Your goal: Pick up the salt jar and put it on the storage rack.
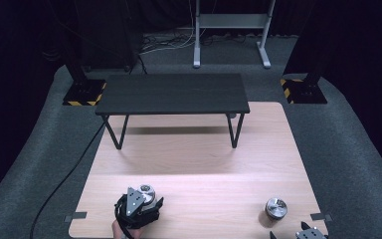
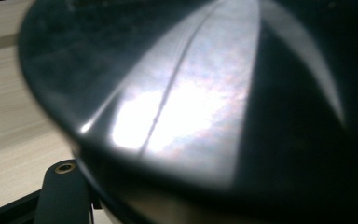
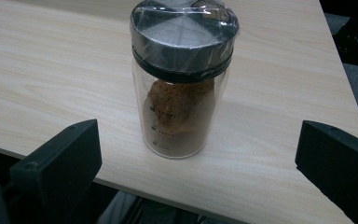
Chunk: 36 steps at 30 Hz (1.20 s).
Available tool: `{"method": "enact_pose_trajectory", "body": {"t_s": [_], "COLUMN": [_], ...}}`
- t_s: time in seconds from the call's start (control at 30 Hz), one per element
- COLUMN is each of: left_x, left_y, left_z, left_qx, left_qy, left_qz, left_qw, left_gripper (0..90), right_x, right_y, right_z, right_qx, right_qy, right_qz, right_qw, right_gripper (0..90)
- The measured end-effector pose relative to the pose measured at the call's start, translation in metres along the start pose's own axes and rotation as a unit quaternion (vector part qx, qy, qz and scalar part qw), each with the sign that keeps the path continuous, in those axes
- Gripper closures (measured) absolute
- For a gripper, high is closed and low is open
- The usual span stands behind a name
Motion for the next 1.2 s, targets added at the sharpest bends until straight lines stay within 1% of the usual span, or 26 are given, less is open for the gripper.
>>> {"method": "enact_pose_trajectory", "body": {"t_s": [0.17,0.3,0.43,0.6,1.0,1.2], "left_x": [-0.001,-0.002,-0.002,-0.003,-0.004,-0.006], "left_y": [0.004,0.006,0.008,0.012,0.018,0.019], "left_z": [-0.002,-0.004,-0.008,-0.012,-0.030,-0.037], "left_qx": [0.005,0.006,0.001,0.005,-0.008,-0.013], "left_qy": [-0.001,0.002,0.007,0.003,-0.006,-0.007], "left_qz": [0.002,0.003,0.004,0.004,0.003,0.010], "left_qw": [1.0000,1.0000,1.0000,1.0000,0.9999,0.9999], "left_gripper": [30.6,30.6,30.6,30.6,30.6,30.6], "right_x": [0.001,0.002,0.003,0.003,0.004,0.005], "right_y": [0.001,0.001,0.001,0.000,0.000,0.000], "right_z": [-0.001,-0.001,-0.001,-0.001,-0.001,-0.001], "right_qx": [0.002,0.002,0.003,0.001,0.001,-0.001], "right_qy": [0.000,-0.001,-0.002,-0.003,-0.005,-0.007], "right_qz": [0.001,0.004,0.004,0.005,0.006,0.006], "right_qw": [1.0000,1.0000,1.0000,1.0000,1.0000,1.0000], "right_gripper": [0.0,0.0,0.0,0.0,0.0,0.0]}}
Point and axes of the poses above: each handheld gripper's, and its own axes: x roughly backward along the jaws, z roughly out of its underside, y roughly to its left, the point moved 6 cm from there along -x, roughly forward along the jaws, and after that the axes turned 2 degrees about -z, right-handed, at the moved point
